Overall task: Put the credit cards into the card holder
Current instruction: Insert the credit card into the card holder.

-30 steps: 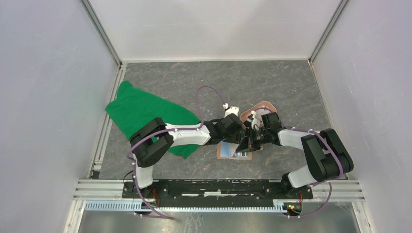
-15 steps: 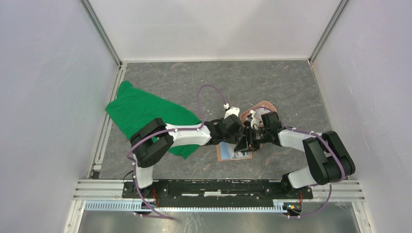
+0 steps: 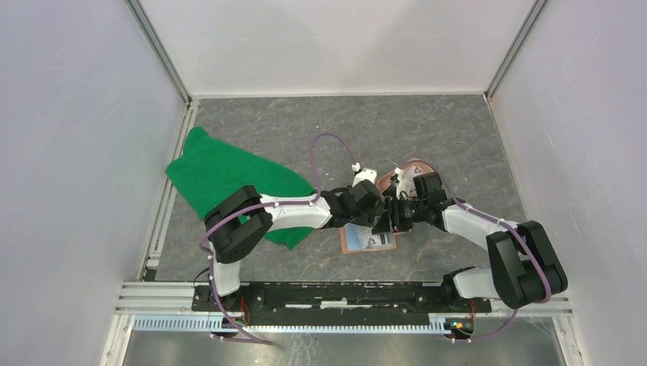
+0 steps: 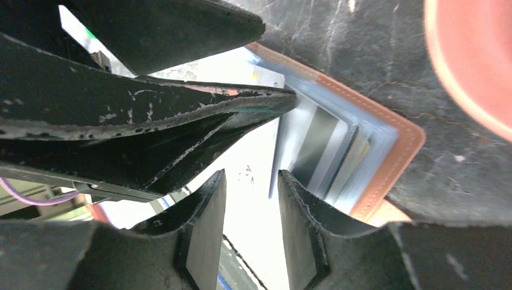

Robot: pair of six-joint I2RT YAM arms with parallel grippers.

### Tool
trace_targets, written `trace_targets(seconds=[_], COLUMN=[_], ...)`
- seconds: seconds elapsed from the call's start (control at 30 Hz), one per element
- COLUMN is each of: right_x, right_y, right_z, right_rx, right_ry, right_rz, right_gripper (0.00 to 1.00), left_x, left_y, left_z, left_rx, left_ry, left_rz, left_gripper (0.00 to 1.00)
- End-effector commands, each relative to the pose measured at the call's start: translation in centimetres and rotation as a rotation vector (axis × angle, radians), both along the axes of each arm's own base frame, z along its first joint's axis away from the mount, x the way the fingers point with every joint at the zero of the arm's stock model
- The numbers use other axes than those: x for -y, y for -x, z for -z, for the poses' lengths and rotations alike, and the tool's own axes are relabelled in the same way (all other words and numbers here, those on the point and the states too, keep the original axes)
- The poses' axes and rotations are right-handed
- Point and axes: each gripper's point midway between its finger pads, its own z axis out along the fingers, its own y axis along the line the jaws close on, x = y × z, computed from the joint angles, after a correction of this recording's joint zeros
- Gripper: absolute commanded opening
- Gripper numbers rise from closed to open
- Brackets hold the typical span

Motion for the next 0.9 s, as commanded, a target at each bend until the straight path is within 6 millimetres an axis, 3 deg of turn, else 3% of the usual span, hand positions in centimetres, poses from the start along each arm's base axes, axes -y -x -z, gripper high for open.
trace_targets(seconds=[0.0,0.23,0.4,0.53,0.67,0.8,0.87], right_x=[1.3,1.3,0.9,0.0,0.0,0.2,0.2], right_y=[-1.9,-2.7,-3.2,-2.6,-1.7,-1.4,-1.4], right_z=[-0.1,-1.4,-2.9,-4.4,-3.4,-2.6,-2.4], right_rx=[0.137,0.245,0.395,0.527,0.54,0.523,0.512], right_ry=[0.106,0.112,0.101,0.06,0.08,0.099,0.11], right_rz=[-0.006,-0.063,-0.217,-0.374,-0.434,-0.445,-0.436], right_gripper=[0.43,0.34,0.0,0.0,0.0,0.0,0.0], left_x=[0.3,1.1,0.7,-1.4,-4.8,-7.3,-7.9], left_y=[-0.7,-1.4,-1.6,-1.3,0.0,2.0,3.3], left_z=[-1.7,-4.9,-8.0,-10.1,-12.3,-14.3,-14.6], left_rx=[0.062,0.119,0.188,0.264,0.362,0.43,0.424], left_ry=[-0.003,0.068,0.13,0.163,0.251,0.393,0.473], left_rz=[0.018,0.02,0.02,0.009,0.009,0.028,0.056], left_gripper=[0.56,0.57,0.57,0.57,0.58,0.83,0.87])
